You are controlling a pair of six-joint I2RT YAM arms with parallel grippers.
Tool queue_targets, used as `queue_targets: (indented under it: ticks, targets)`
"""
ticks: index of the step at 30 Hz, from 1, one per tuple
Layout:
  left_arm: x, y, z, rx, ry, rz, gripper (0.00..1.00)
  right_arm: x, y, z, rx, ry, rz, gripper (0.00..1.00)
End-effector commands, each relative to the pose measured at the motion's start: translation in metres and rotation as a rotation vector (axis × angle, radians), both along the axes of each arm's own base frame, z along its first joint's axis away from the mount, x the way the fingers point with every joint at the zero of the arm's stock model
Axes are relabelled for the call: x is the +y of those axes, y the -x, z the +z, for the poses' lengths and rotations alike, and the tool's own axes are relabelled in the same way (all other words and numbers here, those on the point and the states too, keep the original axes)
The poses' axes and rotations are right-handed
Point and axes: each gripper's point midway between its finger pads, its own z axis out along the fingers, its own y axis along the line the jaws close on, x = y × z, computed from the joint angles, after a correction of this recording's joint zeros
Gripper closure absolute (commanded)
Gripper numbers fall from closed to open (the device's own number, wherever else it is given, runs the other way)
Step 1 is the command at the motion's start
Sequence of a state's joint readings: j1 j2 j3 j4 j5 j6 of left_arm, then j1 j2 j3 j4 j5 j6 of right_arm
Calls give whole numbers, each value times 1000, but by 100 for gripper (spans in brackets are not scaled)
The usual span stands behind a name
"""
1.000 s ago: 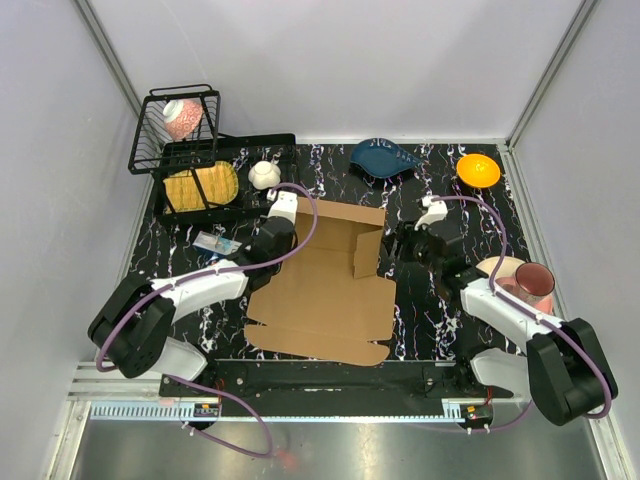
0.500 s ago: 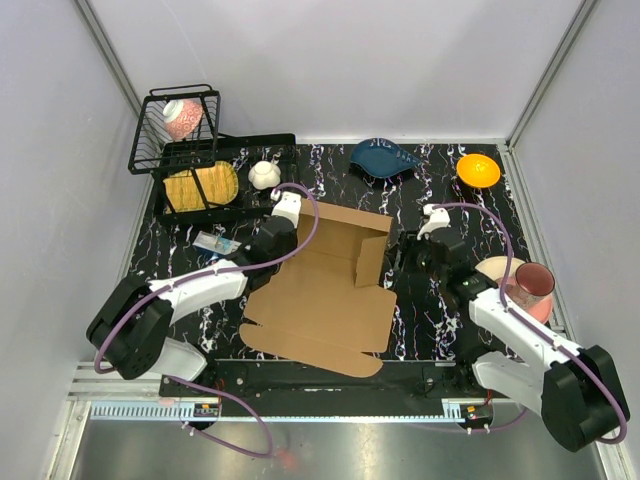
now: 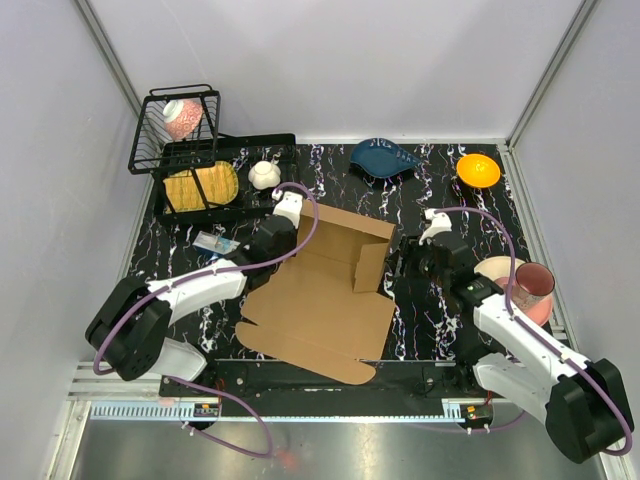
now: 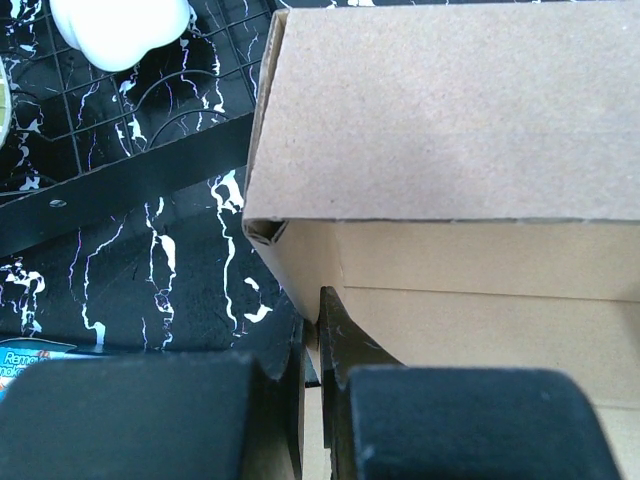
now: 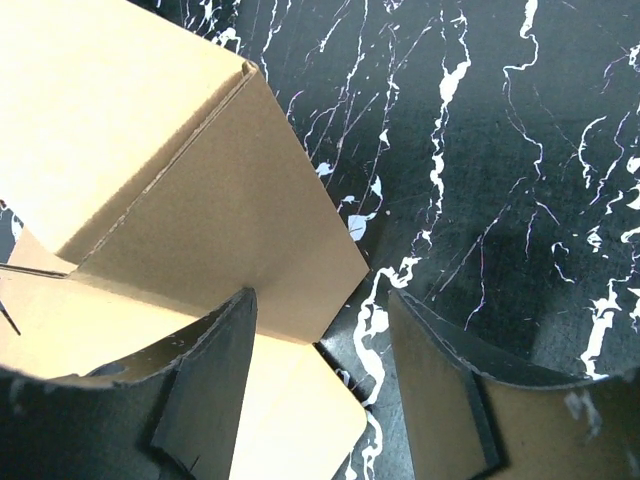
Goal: Fold the paper box
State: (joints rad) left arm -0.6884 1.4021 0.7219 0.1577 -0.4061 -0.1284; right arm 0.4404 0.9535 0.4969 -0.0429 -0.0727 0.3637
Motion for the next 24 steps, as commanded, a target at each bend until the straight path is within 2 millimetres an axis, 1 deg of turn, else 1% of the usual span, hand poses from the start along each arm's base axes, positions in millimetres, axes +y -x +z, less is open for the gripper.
queue_targets:
  ticks: [1, 3, 4, 5, 7, 8, 13, 19, 21, 24]
  targets:
    - [-28, 14, -1, 56, 22, -139, 100, 33, 11, 28, -46, -119, 145, 36]
    - [-25, 13, 0, 52, 18, -132, 100, 32, 10, 36, -58, -123, 134, 36]
    - [-24, 13, -1, 52, 20, -129, 100, 28, 16, 29, -21, -105, 131, 36]
    - [-23, 11, 0, 52, 25, -128, 100, 28, 16, 34, -27, -111, 128, 36]
    - [-22, 11, -1, 57, 36, -129, 100, 26, 20, 32, -3, -103, 126, 35]
    - [-21, 10, 0, 55, 42, -129, 100, 26, 21, 35, -4, -107, 127, 36]
    - [-20, 10, -4, 69, 56, -139, 100, 23, 25, 32, 18, -102, 117, 35]
    - [-17, 6, -5, 95, 82, -139, 100, 20, 32, 30, 31, -102, 115, 35]
    - [-18, 6, -4, 93, 91, -144, 100, 20, 31, 30, 28, -99, 110, 35]
    - [-18, 7, -6, 99, 98, -146, 100, 16, 25, 23, 42, -72, 83, 34]
